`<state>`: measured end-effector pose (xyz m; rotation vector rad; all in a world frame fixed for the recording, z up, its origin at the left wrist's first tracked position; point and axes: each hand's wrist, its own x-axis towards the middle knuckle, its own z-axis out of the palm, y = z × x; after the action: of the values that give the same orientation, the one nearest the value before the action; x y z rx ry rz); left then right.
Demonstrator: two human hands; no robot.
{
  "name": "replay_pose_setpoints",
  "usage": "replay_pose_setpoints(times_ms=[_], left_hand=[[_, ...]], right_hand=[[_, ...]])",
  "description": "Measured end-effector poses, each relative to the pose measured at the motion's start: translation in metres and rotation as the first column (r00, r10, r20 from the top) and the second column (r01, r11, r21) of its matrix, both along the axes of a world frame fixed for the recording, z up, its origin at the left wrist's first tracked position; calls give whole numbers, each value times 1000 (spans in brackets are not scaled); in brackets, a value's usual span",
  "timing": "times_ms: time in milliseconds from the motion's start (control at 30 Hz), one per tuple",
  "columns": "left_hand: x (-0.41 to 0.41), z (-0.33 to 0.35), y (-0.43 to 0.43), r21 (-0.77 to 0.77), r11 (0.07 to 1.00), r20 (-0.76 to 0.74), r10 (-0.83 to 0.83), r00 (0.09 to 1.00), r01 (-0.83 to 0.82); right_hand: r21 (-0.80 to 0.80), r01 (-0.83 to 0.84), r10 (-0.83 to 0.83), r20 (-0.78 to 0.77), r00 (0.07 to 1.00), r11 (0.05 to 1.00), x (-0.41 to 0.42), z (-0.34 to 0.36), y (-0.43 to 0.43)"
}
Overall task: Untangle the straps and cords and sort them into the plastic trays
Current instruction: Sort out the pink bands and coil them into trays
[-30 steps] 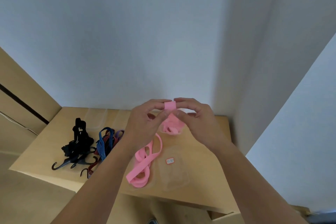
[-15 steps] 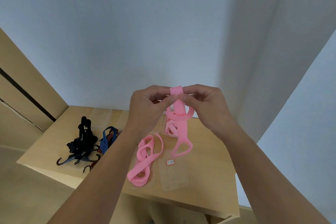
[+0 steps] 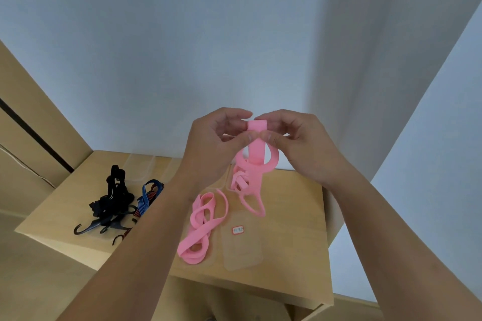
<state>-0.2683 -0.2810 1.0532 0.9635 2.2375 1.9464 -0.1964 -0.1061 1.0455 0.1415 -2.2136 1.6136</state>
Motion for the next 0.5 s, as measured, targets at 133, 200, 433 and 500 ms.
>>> replay_pose_setpoints(times_ms=[133,200,433,500], left_hand=[[0,0,1,8,1000,-23,-9,1000,9],[0,0,0,28,999,-14,-28,1000,29],[-5,-5,-1,39,999,18,-38,999,37],[-5,-5,0,58,998,39,-40,998,38]], right_hand=[[117,39,-39,-2,999,992,1,6,2],[170,55,-54,-8,998,984,1,8,1],[414,124,-111,-57,992,902,0,11,0],[424,112,-88,-76,993,899,-1,13,1]])
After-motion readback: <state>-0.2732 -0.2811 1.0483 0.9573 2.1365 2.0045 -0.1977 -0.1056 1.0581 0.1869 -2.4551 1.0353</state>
